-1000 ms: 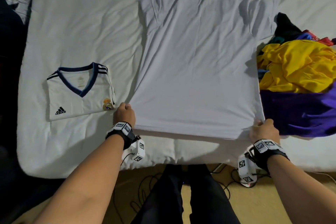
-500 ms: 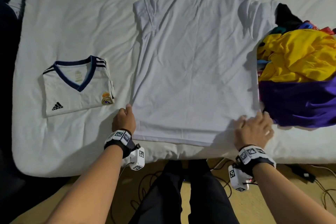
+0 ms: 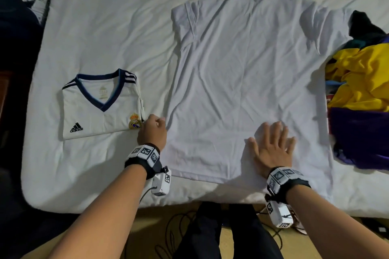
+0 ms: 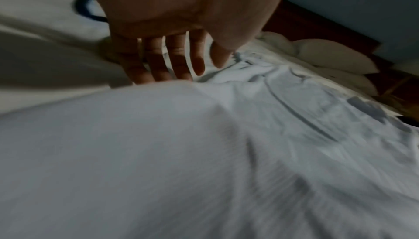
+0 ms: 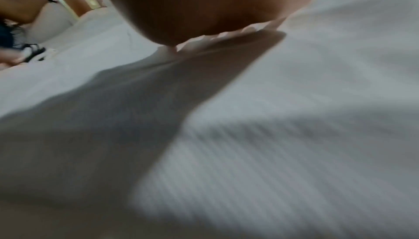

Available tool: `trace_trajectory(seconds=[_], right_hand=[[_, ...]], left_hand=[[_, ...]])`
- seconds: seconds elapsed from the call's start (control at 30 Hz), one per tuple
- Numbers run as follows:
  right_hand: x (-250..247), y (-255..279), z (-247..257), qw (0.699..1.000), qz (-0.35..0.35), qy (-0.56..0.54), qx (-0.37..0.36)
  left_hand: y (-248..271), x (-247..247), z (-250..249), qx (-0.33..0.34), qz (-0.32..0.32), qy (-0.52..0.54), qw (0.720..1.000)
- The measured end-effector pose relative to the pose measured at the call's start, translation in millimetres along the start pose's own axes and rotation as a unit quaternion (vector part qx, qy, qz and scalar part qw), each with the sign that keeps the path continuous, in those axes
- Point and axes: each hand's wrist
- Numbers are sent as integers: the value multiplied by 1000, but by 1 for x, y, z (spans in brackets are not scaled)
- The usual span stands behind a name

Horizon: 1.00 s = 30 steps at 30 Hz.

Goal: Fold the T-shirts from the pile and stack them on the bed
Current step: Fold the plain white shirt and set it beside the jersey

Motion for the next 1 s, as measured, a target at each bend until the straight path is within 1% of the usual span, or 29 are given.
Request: trace_trajectory(seconds=[0.03, 0.07, 0.1, 0.13, 0.17, 0.2, 0.23, 0.27, 0.3, 0.33, 0.37, 0.4, 0.43, 0.47, 0.5, 0.53, 0.57, 0.6, 0.63, 0.7, 0.77, 0.87, 0.93, 0.97, 1.0], right_hand=[[-1, -6, 9, 1000, 3, 0, -30], [-1, -10, 18, 997, 10, 2, -71], [1, -15, 24, 994, 21, 7, -108], [4, -17, 27, 991, 33, 11, -127], [6, -20, 28, 992, 40, 12, -118], [6, -23, 26, 996, 41, 6, -79], [4, -24, 24, 999, 36, -5, -24], [-1, -30, 23, 999, 33, -20, 34], [-7, -35, 23, 996, 33, -33, 78], [-14, -41, 26, 994, 28, -39, 96], [-20, -47, 31, 996, 12, -37, 81], [-23, -51, 36, 999, -7, -27, 37], [-24, -53, 43, 999, -16, -16, -24], [-21, -52, 47, 996, -7, -6, -85], [-16, -47, 49, 991, 13, 3, -131], [-10, -40, 47, 987, 36, 8, -157], [-4, -30, 41, 985, 47, 11, -168], [2, -19, 31, 984, 44, 14, -174], [8, -9, 17, 984, 33, 23, -175], [10, 6, -15, 989, 13, 38, -146], [6, 13, -51, 996, 7, 31, -82], [-2, 17, -98, 999, 3, -8, 32], [-5, 15, -109, 992, -14, -50, 114], [-5, 10, -105, 987, -28, -67, 142], [-5, 5, -94, 985, -38, -80, 147]], left_hand=[[-2, 4, -15, 40, 14, -9, 999], [-3, 9, -29, 79, 34, -40, 996], [-4, 15, -41, 116, 50, -97, 987], [-5, 21, -47, 146, 52, -169, 973], [-9, 26, -48, 159, 44, -231, 959], [-14, 28, -48, 147, 35, -276, 949], [-18, 26, -48, 111, 31, -296, 948], [-22, 25, -53, 70, 22, -282, 957], [-23, 24, -60, 42, 6, -254, 966], [-20, 26, -72, 47, -8, -235, 971], [-13, 32, -87, 84, -7, -232, 969], [0, 41, -101, 153, 7, -245, 957], [17, 54, -113, 233, 38, -265, 935], [37, 68, -117, 304, 75, -280, 907], [56, 83, -114, 352, 113, -284, 885], [71, 95, -105, 379, 146, -290, 867], [80, 103, -90, 385, 170, -298, 857], [83, 107, -73, 383, 176, -303, 854], [80, 107, -56, 383, 165, -309, 854], [67, 97, -27, 369, 134, -315, 864], [51, 79, -4, 325, 106, -320, 884], [27, 47, 30, 230, 45, -339, 911], [21, 34, 36, 166, 27, -335, 927], [24, 34, 28, 149, 12, -334, 931], [31, 40, 14, 153, -1, -332, 931]])
Point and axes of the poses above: each hand's wrist, its own y-axis away from the middle knuckle, its own x-axis out of the palm, z = x × y, and after that the axes turned 2 degrees about -x, right-handed
